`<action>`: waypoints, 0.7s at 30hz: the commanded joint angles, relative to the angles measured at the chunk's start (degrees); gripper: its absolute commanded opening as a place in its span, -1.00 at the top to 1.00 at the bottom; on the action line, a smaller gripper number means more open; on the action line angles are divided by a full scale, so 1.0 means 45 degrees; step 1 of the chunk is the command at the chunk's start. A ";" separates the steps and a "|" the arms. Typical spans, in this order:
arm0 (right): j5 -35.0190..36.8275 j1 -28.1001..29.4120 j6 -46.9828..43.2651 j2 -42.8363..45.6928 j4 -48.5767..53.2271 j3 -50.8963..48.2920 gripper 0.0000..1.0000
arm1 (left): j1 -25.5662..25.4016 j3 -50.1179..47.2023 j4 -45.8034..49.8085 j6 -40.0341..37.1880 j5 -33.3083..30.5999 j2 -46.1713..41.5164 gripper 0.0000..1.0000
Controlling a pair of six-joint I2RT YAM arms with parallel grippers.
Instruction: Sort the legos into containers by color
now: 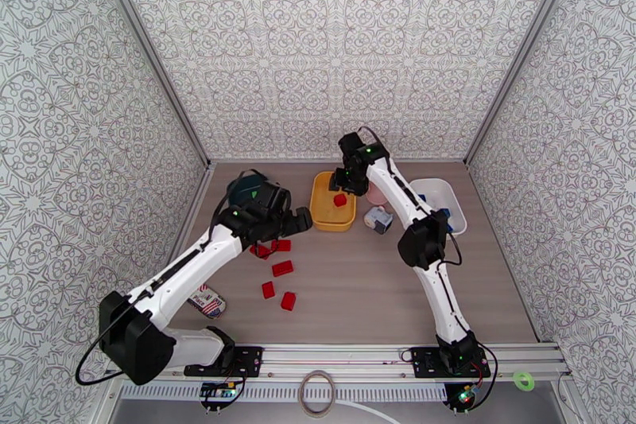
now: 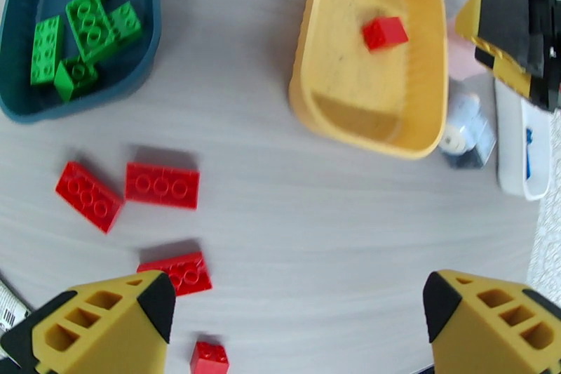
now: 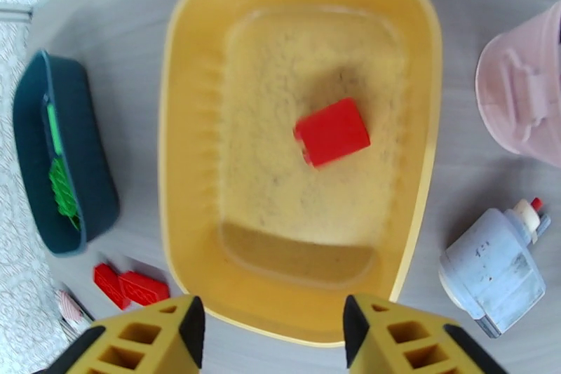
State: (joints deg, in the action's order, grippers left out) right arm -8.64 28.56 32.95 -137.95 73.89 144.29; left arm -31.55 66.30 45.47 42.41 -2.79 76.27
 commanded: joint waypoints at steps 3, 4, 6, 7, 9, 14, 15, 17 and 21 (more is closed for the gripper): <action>-0.0104 0.0244 -0.0507 0.1792 -0.0401 -0.1382 -0.23 | -0.0717 -0.1125 0.0973 0.0539 -0.0567 -0.0790 -0.99; -0.0026 0.0312 -0.0543 0.2062 -0.0443 -0.1704 -0.25 | -0.0876 -0.1342 0.1087 0.0598 -0.0623 -0.0930 -0.99; 0.0058 0.0456 -0.0598 0.2577 -0.0553 -0.2424 -0.27 | -0.1227 -0.1744 0.1273 0.0743 -0.0718 -0.1255 -0.98; 0.0116 0.0556 -0.0622 0.2929 -0.0669 -0.2875 -0.28 | -0.1428 -0.1954 0.1382 0.0833 -0.0763 -0.1393 -0.98; 0.0305 0.0784 -0.0659 0.3502 -0.0845 -0.3874 -0.30 | -0.1842 -0.2366 0.1548 0.1081 -0.0824 -0.1631 -0.95; 0.0658 0.1203 -0.0407 0.5381 -0.1745 -0.7273 -0.30 | -0.3215 -0.3346 0.1709 0.1780 -0.0787 -0.1831 -0.86; 0.0646 0.1212 -0.0281 0.5780 -0.1986 -0.7973 -0.30 | -0.3436 -0.3525 0.1740 0.1943 -0.0777 -0.1810 -0.85; 0.0571 0.1251 0.0018 0.6633 -0.2518 -0.9618 -0.29 | -0.3862 -0.4021 0.1632 0.2378 -0.0639 -0.1805 -0.81; 0.0545 0.1479 0.0444 0.7882 -0.3182 -1.2198 -0.23 | -0.4440 -0.4880 0.1261 0.2806 -0.0393 -0.1727 -0.74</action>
State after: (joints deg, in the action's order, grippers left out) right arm -6.83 34.59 32.88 -105.86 63.02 94.76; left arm -50.15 46.35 51.29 52.05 -5.61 68.66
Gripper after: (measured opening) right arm 0.622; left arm 0.875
